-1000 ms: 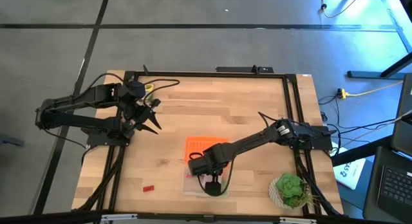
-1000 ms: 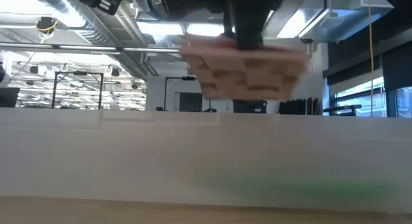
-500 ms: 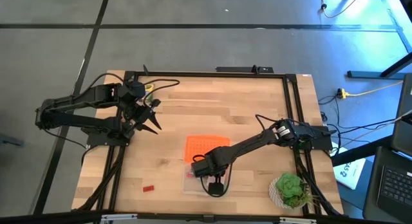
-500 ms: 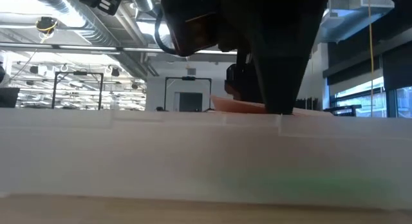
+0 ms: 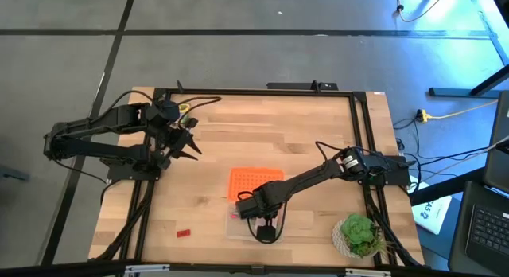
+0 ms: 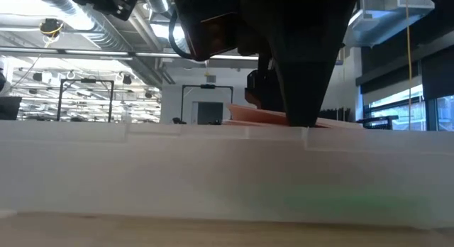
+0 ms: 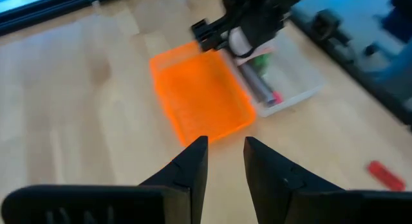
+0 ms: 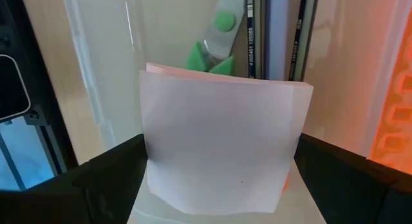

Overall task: Pack school essentials
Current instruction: Put the pink sticky note into the orange supply box

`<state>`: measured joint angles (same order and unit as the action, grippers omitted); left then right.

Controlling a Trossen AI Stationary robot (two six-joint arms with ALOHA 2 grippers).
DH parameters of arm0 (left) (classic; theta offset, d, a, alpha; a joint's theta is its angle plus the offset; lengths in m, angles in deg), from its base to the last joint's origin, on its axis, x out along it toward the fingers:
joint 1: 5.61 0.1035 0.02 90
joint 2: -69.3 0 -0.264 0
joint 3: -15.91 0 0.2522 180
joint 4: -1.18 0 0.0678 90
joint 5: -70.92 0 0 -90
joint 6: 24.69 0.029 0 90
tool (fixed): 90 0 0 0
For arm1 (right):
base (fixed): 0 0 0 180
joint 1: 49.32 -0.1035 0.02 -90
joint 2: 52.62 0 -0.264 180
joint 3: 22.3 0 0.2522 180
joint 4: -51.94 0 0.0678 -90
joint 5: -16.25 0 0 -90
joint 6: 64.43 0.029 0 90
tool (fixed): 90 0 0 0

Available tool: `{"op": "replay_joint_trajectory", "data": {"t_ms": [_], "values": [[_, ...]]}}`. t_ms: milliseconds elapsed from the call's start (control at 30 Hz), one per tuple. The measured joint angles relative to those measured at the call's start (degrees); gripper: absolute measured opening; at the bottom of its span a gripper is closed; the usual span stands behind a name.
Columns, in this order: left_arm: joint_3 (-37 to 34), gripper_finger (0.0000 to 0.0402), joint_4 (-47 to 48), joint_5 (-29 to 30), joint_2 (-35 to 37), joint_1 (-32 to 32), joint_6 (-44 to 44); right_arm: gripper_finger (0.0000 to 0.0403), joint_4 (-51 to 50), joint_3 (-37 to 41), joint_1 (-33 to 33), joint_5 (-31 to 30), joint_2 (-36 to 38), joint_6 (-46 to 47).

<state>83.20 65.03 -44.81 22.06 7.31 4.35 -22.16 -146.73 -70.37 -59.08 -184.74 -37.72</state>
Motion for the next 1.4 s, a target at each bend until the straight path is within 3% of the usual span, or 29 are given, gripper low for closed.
{"op": "replay_joint_trajectory", "data": {"t_ms": [267, 467, 800, 1267, 1400], "values": [[0.0, 0.0094, 0.0, 9.5, 0.0, 0.0, 0.0, 0.0381, 2.3, 0.0, 0.0, 0.2, 0.0, -1.4], [0.0, 0.0094, 0.0, 12.8, 0.0, 0.0, 0.0, 0.0381, 2.5, 0.0, 0.0, 4.1, 0.0, -1.5], [0.0, 0.0094, 0.0, 13.1, 0.0, 0.0, 0.0, 0.0381, 2.3, 0.0, 0.0, 3.1, 0.0, 4.5], [0.0, 0.0094, 0.0, 13.1, 0.0, 0.0, 0.0, 0.0399, 3.5, 0.4, -0.6, 2.4, 0.0, 4.3], [0.0, 0.0094, 0.0, 13.1, 0.0, 0.0, 0.0, 0.0399, 2.7, 0.3, -0.5, 5.3, 0.0, 2.8]]}}
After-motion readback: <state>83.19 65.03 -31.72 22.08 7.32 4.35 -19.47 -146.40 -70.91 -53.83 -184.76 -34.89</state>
